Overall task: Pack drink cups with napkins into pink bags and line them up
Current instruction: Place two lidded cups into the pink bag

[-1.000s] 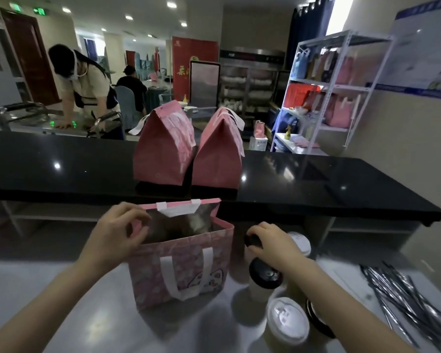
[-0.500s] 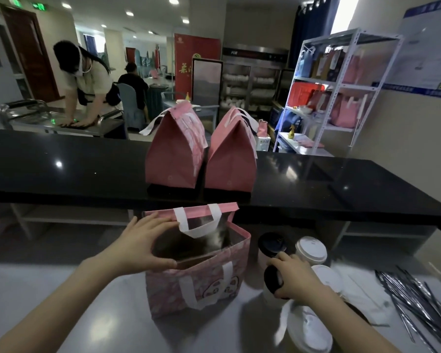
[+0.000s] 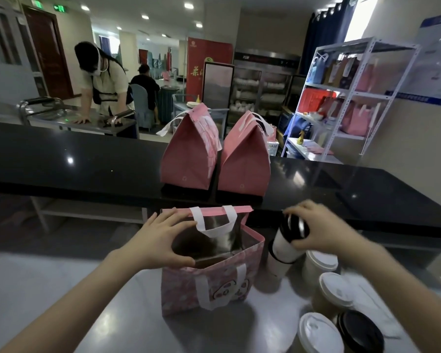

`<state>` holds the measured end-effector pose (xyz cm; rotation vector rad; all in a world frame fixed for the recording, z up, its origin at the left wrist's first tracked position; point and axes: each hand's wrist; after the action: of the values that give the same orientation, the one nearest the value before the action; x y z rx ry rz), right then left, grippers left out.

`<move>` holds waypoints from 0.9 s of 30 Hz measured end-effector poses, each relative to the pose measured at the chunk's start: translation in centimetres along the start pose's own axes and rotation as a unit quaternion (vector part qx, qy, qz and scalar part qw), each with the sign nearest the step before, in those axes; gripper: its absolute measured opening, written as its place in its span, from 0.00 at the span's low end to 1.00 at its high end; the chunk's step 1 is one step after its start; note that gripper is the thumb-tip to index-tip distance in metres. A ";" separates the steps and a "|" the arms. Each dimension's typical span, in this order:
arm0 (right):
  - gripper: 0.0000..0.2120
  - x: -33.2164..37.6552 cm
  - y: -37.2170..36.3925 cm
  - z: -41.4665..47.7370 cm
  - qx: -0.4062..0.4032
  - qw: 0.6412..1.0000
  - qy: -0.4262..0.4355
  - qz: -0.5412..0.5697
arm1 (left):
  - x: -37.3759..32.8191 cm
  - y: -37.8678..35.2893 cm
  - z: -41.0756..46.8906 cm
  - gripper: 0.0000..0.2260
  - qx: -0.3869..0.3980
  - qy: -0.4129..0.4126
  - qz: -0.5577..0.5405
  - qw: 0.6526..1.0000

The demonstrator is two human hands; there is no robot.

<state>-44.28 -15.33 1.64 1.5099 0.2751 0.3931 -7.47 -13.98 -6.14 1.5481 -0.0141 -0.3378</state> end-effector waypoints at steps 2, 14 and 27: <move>0.36 1.3 3.3 0.8 -0.031 0.999 0.027 0.004 | 0.0 -0.3 0.3 0.43 0.008 0.004 0.011 1.000; 0.39 12.5 -1.6 4.8 -0.001 0.982 0.181 0.051 | -1.0 -1.5 -0.4 0.51 0.028 0.010 0.089 0.996; 0.37 11.3 -10.5 0.8 -0.029 0.982 0.160 0.097 | -2.2 0.2 -1.8 0.45 -0.025 -0.101 0.153 0.983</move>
<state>-32.90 -11.55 -8.02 1.4163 0.3670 0.7973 -9.11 -11.75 -5.58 1.4314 -0.3960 -0.2480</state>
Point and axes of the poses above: each hand's wrist, its own z-axis towards the middle knuckle, its own y-axis out of the back of the hand, x = y × z, and after that the axes turned 8 degrees about y, right-handed
